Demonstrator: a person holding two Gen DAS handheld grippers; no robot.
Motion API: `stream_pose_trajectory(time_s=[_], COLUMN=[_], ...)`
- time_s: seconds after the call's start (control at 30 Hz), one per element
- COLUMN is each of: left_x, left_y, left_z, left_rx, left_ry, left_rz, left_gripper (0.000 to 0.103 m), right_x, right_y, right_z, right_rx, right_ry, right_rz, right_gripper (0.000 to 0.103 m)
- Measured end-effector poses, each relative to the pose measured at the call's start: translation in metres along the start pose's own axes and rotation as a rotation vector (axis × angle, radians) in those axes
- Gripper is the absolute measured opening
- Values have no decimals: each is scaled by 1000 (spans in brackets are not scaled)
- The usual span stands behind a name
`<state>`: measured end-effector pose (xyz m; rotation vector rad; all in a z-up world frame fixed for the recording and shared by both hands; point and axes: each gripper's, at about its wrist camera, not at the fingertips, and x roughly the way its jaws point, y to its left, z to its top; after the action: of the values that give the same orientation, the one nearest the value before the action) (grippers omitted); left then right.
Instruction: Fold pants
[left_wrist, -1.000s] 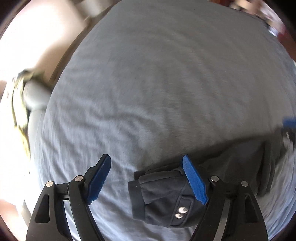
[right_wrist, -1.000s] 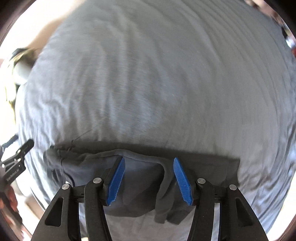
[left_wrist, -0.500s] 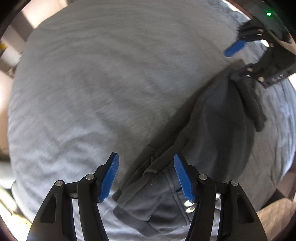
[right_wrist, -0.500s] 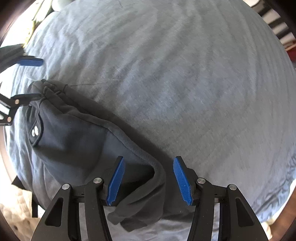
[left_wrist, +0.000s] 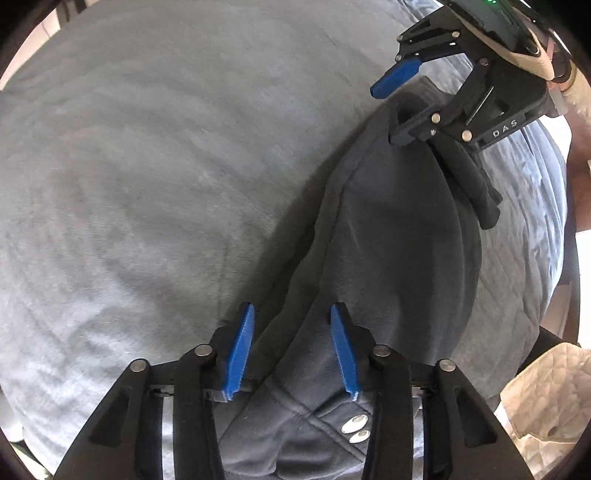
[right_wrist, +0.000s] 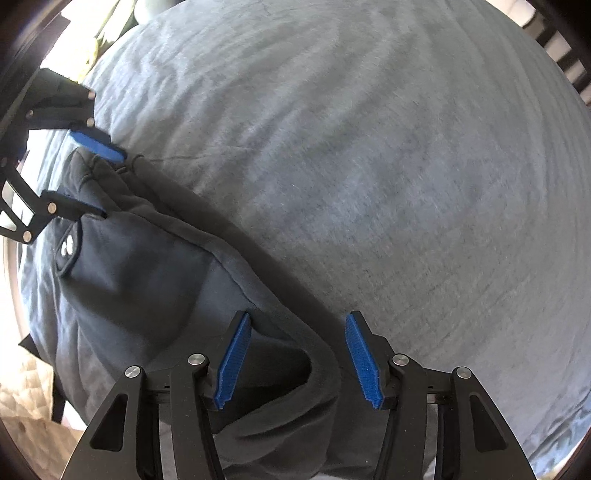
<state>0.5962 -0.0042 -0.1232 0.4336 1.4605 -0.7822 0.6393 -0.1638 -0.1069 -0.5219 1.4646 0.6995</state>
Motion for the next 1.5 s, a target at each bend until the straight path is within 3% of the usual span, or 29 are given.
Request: stream_pose_trajectory(time_s=[0.17, 0.37, 0.47, 0.53, 0.6, 0.7, 0.8, 0.93, 1.27, 1.43, 1.5], left_x=[14, 21, 26, 29, 25, 13, -3, -11, 0, 0, -5], left_y=[4, 13, 15, 13, 9, -8, -12, -4, 9, 22, 28], left_z=[-5, -13, -17, -21, -25, -35, -40, -44, -42, -39, -42], left_rx=[0, -82, -115, -129, -142, -121, -130, -143, -207, -231, -258], left_ry=[21, 29, 39, 29, 14, -29, -77, -87, -64, -77, -92], left_rz=[-7, -24, -21, -17, -8, 53, 89, 122, 99, 117, 117], left_gripper=[36, 37, 36, 26, 19, 16, 15, 15, 16, 39, 42], right_x=[4, 4, -1, 2, 5, 0, -15, -28, -3, 6, 6], right_y=[-6, -11, -9, -11, -13, -13, -8, -11, -37, -38, -38], right_z=[-17, -20, -30, -29, -35, -47, -62, -69, -52, -51, -52], right_rx=[16, 81, 112, 131, 142, 159, 163, 153, 242, 261, 271], right_ry=[-10, -12, -11, 4, 10, -25, -54, -68, 2, 12, 19], right_rz=[-15, -62, -49, -32, -47, -53, -53, -76, -55, -72, -95], right_gripper=[52, 44, 32, 28, 16, 11, 10, 10, 10, 11, 25])
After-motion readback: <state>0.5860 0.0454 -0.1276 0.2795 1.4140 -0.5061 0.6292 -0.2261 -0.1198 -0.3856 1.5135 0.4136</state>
